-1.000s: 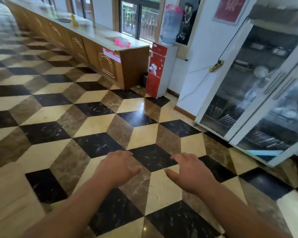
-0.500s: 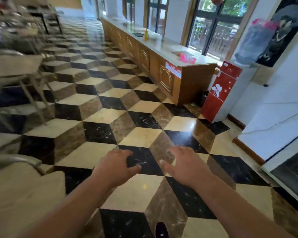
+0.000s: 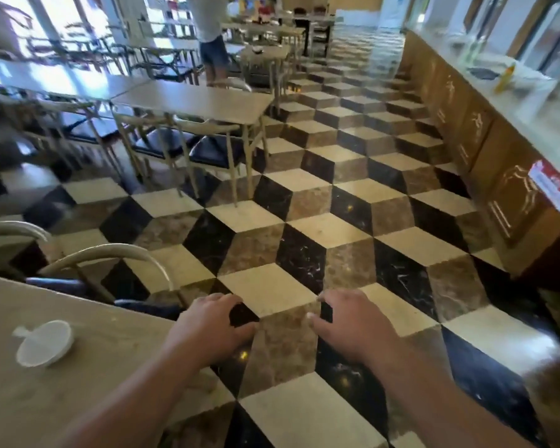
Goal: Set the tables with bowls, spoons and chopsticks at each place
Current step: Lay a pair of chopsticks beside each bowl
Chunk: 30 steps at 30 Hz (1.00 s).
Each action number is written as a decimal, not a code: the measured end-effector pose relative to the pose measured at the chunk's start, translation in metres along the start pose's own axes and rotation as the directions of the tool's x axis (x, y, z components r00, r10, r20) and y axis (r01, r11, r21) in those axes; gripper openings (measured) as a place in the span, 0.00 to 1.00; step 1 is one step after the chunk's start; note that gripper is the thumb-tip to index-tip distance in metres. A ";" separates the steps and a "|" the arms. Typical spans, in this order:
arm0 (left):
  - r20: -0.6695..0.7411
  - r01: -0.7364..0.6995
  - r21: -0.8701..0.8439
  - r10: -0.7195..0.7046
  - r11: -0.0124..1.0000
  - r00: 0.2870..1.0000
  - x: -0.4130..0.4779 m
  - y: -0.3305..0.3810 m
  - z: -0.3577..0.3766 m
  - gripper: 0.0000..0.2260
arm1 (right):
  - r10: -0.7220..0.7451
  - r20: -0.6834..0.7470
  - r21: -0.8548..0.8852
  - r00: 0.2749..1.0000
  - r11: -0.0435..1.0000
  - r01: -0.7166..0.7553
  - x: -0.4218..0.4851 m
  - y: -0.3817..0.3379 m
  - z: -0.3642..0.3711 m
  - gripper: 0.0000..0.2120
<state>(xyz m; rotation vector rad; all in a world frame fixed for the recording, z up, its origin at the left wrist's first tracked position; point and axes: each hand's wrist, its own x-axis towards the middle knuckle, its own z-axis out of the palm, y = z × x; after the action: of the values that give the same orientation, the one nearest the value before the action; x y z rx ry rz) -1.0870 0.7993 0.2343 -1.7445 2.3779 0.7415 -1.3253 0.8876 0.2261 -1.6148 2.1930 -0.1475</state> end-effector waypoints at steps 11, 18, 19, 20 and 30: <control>-0.067 0.195 -0.201 -0.212 0.960 0.975 0.200 -0.068 -0.048 0.38 | -0.252 0.107 -0.159 0.962 0.951 0.267 0.253 -0.079 -0.024 0.32; -0.133 0.218 -0.206 -0.248 0.954 0.960 0.332 -0.095 -0.151 0.38 | -0.299 0.076 -0.187 0.951 0.933 0.308 0.410 -0.143 -0.094 0.33; -0.156 0.216 -0.202 -0.249 0.955 0.956 0.347 -0.099 -0.168 0.38 | -0.309 0.073 -0.178 0.948 0.931 0.318 0.427 -0.154 -0.101 0.33; -0.173 0.218 -0.190 -0.251 0.957 0.952 0.361 -0.104 -0.183 0.38 | -0.320 0.076 -0.167 0.944 0.930 0.328 0.443 -0.165 -0.106 0.32; -0.212 0.431 -0.247 -0.483 0.868 0.850 0.491 -0.203 -0.261 0.38 | -0.550 0.193 -0.140 0.813 0.804 0.577 0.656 -0.287 -0.104 0.31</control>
<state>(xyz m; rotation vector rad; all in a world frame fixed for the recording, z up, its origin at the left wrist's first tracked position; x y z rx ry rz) -1.0140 0.2119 0.2222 -2.5126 1.9328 0.7114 -1.2703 0.1661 0.2407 -2.2795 1.5919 0.0166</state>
